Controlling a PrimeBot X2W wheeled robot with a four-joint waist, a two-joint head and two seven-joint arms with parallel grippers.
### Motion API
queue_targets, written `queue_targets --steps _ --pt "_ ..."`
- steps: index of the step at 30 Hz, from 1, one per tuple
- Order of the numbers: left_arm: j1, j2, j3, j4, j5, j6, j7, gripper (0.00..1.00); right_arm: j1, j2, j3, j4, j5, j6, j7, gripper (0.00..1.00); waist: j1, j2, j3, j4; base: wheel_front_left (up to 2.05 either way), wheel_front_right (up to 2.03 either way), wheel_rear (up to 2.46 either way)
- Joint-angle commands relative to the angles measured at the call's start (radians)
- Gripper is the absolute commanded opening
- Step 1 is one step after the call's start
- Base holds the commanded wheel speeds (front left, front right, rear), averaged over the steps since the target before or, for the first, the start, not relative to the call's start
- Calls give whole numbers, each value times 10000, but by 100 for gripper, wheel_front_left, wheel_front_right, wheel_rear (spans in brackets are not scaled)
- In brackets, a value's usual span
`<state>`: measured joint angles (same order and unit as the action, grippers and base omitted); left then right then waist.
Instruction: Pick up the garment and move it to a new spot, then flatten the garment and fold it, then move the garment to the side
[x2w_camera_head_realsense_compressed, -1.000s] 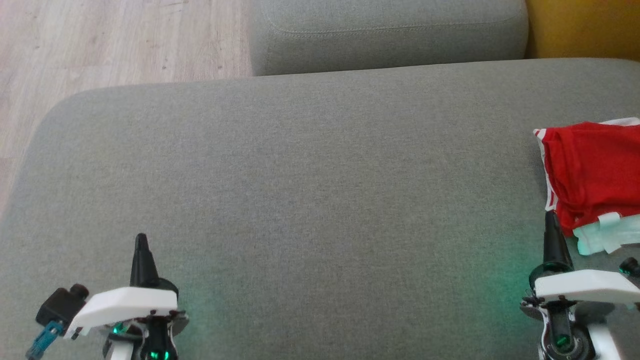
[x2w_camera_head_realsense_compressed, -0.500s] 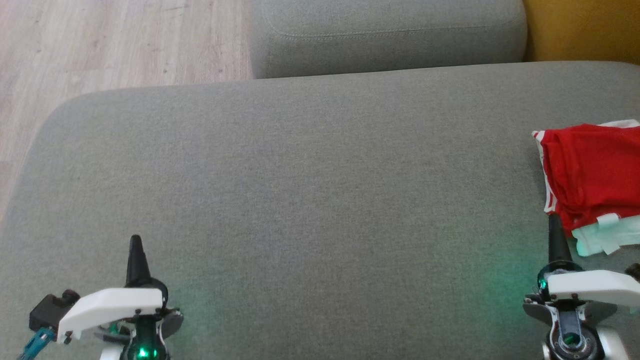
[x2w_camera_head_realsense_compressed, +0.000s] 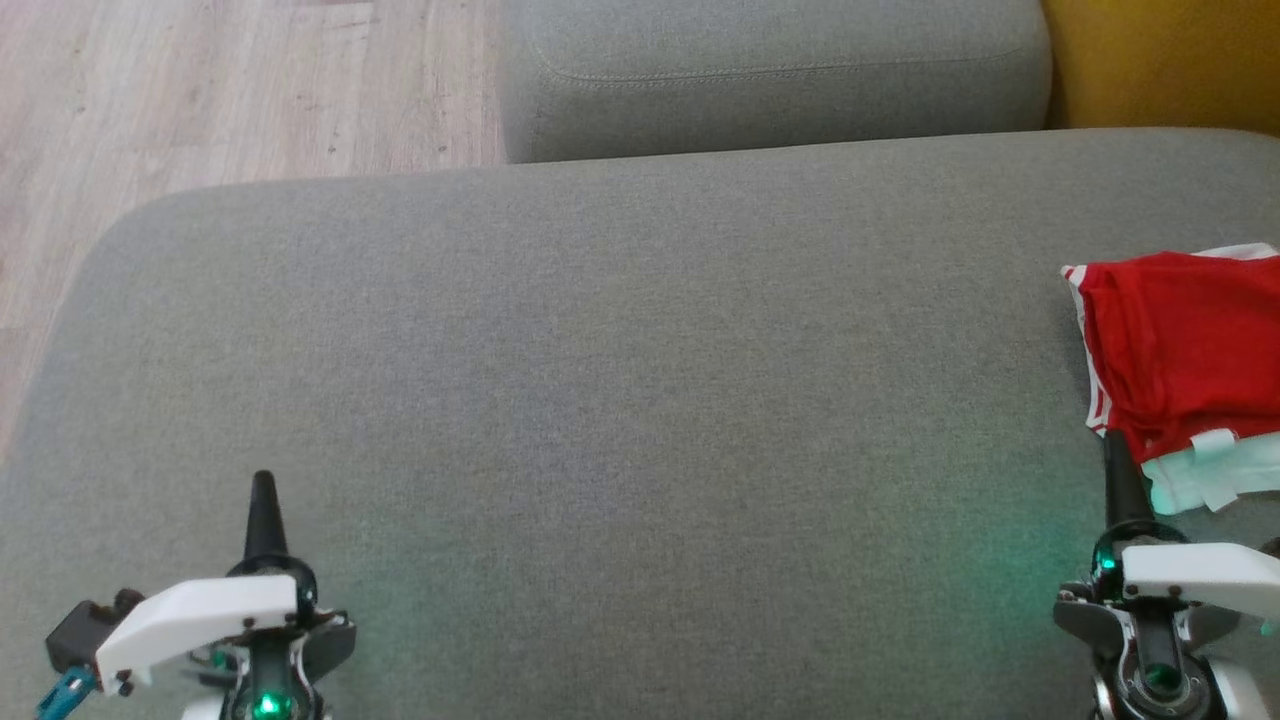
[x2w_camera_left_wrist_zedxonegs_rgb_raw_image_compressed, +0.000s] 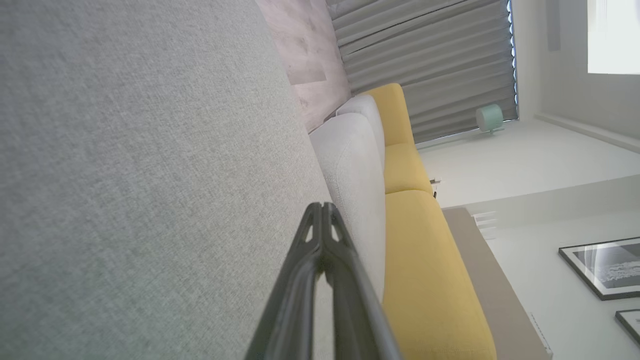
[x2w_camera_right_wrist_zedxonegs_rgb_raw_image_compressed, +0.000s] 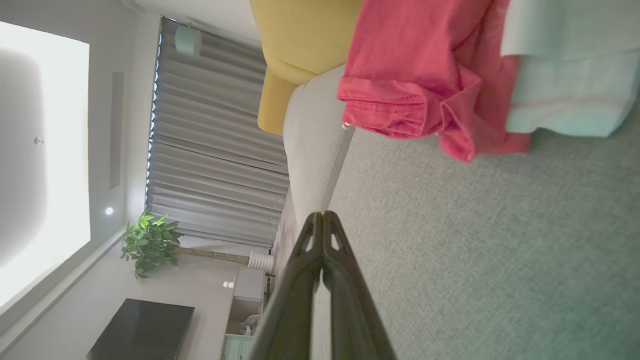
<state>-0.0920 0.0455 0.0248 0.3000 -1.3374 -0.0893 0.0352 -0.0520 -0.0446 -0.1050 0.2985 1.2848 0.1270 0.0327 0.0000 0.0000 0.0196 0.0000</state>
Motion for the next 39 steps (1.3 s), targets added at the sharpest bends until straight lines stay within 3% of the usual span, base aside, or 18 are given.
queue_targets --steps 1,27,39 --pt "-203 39 339 -381 -241 -84 58 0 -512 -47 119 -430 303 30 82 0 0 0 -8 0 0 0 0" --pt "-161 47 887 -545 -2715 -414 778 0 -559 -56 -88 -537 3238 37 805 0 0 0 -165 0 0 0 0" --pt "-161 47 887 -545 -2715 -414 778 0 -559 -56 -88 -537 3238 37 805 0 0 0 -165 0 0 0 0"
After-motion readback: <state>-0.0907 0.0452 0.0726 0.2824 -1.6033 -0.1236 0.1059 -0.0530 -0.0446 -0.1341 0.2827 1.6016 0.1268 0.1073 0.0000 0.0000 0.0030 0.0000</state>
